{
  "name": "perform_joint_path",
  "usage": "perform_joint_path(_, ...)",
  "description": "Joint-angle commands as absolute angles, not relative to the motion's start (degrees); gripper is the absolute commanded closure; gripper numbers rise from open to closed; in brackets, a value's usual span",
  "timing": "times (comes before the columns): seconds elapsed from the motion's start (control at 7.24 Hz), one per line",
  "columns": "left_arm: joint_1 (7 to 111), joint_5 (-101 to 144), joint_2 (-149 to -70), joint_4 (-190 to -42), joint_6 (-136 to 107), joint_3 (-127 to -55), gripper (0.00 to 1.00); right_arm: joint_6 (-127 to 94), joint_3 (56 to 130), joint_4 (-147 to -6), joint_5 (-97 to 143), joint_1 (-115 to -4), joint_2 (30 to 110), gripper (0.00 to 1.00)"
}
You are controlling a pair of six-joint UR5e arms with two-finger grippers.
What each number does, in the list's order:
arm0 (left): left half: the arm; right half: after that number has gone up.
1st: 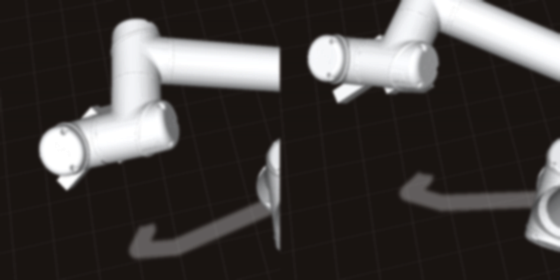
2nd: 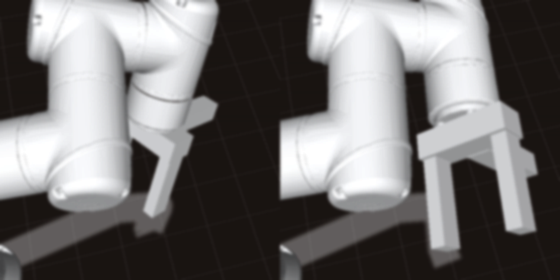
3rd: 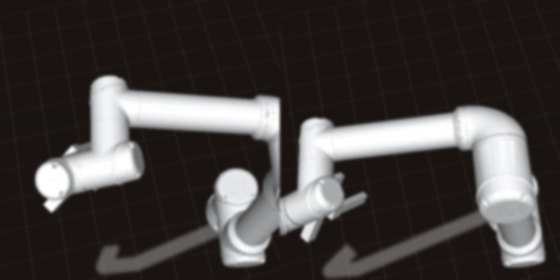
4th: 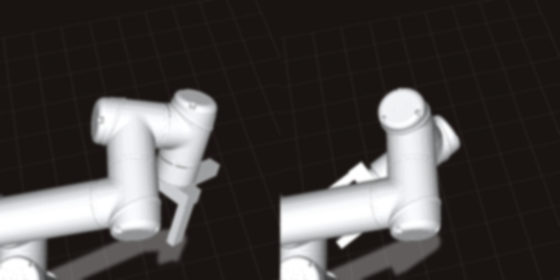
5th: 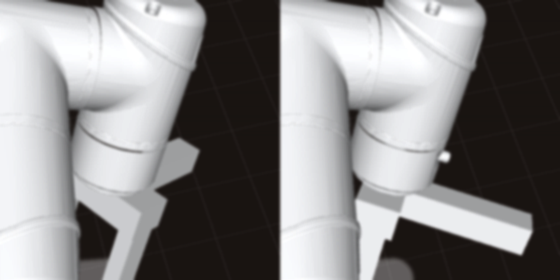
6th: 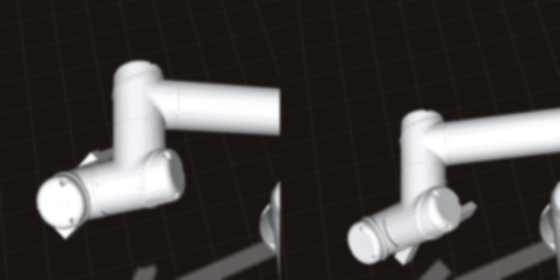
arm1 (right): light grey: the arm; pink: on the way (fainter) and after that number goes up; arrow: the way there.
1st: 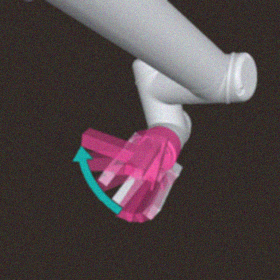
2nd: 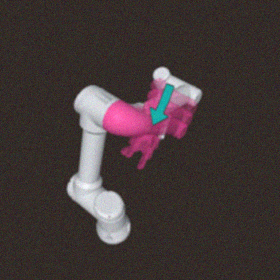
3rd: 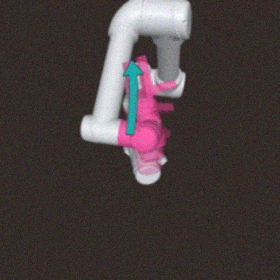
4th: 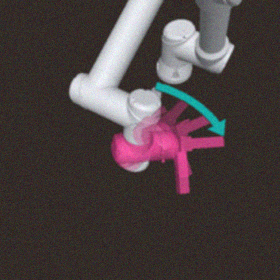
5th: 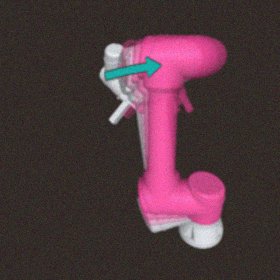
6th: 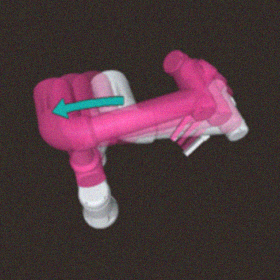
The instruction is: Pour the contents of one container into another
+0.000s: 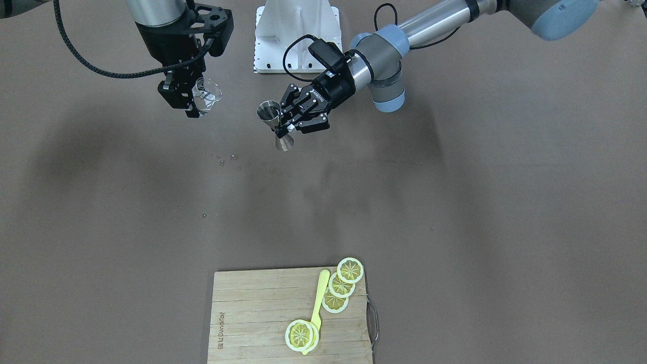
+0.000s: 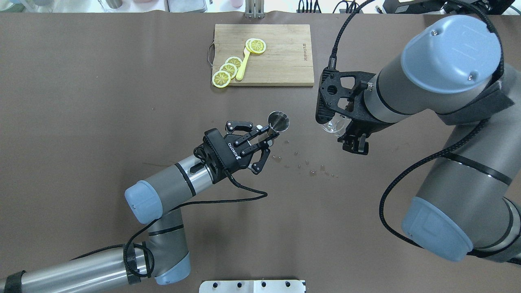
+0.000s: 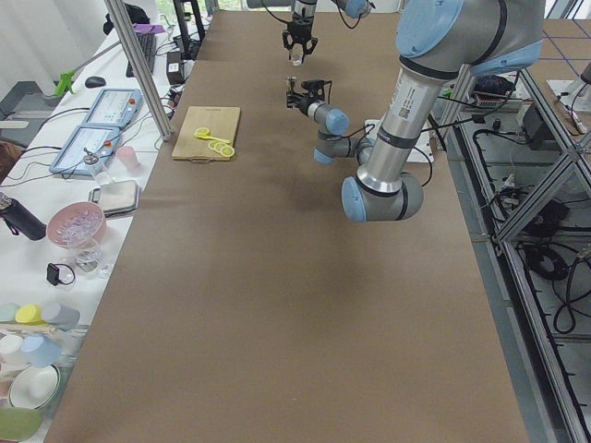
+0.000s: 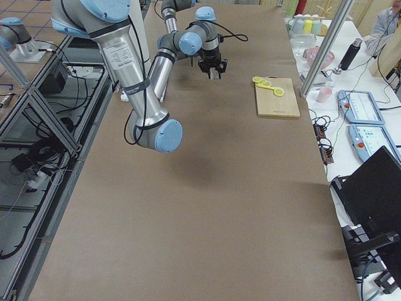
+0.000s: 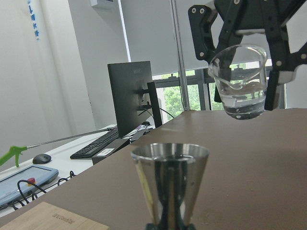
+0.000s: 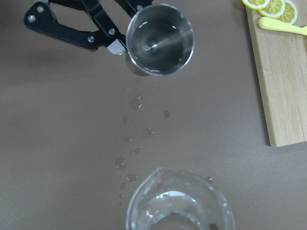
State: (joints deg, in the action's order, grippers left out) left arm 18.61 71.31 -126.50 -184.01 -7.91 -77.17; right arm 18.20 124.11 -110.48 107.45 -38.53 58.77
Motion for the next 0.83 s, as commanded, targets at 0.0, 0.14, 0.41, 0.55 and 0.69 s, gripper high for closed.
perform_joint_path(0.0, 18.54, 71.19, -126.82, -183.78, -7.91, -77.08, 1.00, 20.81, 123.66, -110.74, 106.26, -38.23, 58.36, 1.00)
perform_joint_path(0.14, 18.54, 71.28, -127.00, -183.78, -7.91, -76.99, 1.00, 21.09, 123.75, -110.66, 106.35, -38.32, 58.45, 1.00)
perform_joint_path(0.41, 18.54, 71.28, -126.91, -183.95, -7.91, -77.17, 1.00, 21.18, 123.92, -110.57, 106.35, -38.41, 58.62, 1.00)
perform_joint_path(0.55, 18.54, 71.28, -126.83, -183.96, -7.91, -77.25, 1.00, 21.18, 123.66, -110.48, 106.43, -38.32, 58.36, 1.00)
perform_joint_path(0.69, 18.54, 71.28, -126.83, -183.96, -7.91, -77.17, 1.00, 21.18, 123.66, -110.48, 106.35, -38.32, 58.19, 1.00)
